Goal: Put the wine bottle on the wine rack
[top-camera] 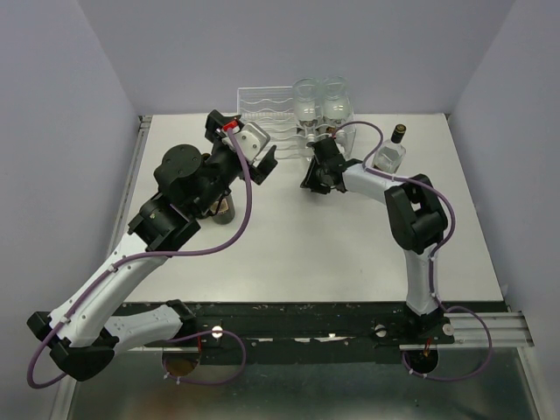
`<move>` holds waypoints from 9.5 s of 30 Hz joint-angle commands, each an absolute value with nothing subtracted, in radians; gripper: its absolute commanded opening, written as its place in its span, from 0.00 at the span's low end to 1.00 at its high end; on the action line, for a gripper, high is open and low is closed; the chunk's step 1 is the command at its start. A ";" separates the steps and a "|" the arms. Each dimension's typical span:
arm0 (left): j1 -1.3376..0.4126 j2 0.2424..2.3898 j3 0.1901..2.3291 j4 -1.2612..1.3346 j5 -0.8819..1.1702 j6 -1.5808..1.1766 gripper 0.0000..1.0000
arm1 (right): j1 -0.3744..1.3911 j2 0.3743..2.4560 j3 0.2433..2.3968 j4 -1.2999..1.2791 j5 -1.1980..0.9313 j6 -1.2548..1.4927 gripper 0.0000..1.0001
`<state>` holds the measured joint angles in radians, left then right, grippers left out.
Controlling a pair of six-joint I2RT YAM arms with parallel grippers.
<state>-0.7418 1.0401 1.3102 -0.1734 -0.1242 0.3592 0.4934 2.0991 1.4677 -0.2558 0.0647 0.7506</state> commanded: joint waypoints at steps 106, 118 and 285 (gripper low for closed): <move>-0.321 2.270 2.339 -0.799 -0.388 -0.325 0.66 | 0.407 1.775 1.871 -0.749 0.308 0.383 0.44; -0.288 2.309 2.316 -0.805 -0.284 -0.324 0.47 | 0.407 1.786 1.876 -0.762 0.299 0.396 0.44; -0.314 0.930 1.152 -0.181 0.570 -0.018 0.99 | 0.764 1.631 2.026 -0.457 -0.137 0.253 0.00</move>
